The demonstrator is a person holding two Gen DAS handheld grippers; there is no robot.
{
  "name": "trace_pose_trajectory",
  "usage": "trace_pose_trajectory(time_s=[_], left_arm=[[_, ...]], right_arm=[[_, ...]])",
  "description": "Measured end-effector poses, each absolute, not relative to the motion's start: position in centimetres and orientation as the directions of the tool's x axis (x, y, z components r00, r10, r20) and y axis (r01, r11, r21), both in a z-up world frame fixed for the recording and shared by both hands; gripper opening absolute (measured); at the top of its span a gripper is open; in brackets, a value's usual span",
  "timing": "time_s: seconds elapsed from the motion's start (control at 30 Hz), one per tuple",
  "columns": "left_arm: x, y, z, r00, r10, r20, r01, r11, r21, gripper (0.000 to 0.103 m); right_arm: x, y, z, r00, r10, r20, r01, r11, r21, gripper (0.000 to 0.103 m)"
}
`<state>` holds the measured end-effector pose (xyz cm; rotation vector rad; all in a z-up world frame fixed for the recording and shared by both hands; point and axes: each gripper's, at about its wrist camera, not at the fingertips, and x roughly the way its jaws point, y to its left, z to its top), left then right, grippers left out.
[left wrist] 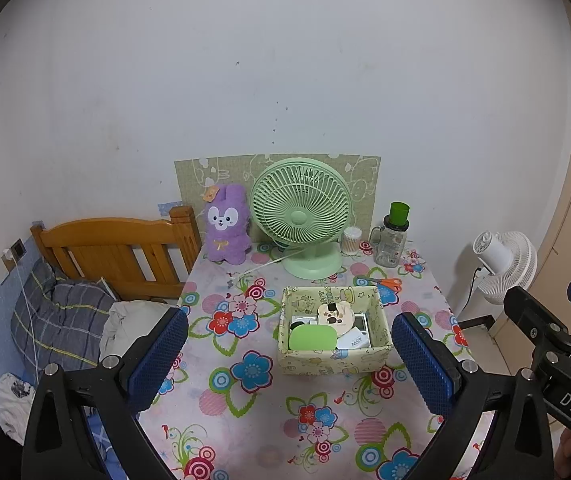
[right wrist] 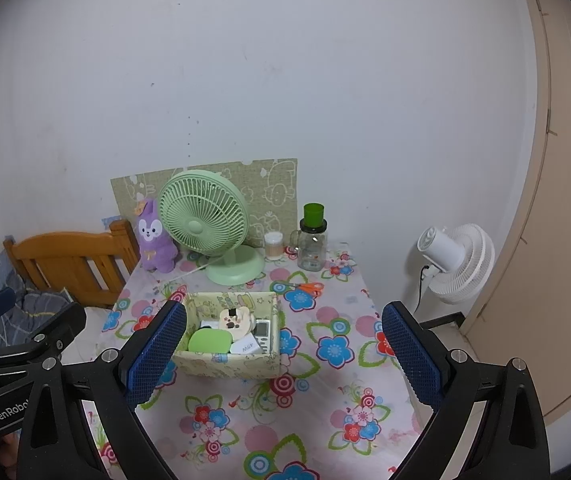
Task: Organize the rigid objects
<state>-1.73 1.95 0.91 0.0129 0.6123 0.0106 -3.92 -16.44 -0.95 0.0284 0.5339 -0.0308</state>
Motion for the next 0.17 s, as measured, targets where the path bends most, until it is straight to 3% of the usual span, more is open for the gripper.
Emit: trace_pose_trajectory(time_s=[0.17], left_arm=[[-1.82, 1.91, 0.98, 0.817, 0.013, -0.576, -0.006, 1.0, 0.014, 0.103]], right_arm=[[-3.96, -16.5, -1.01, 0.859, -0.018, -0.512, 0.034, 0.999, 0.022, 0.1]])
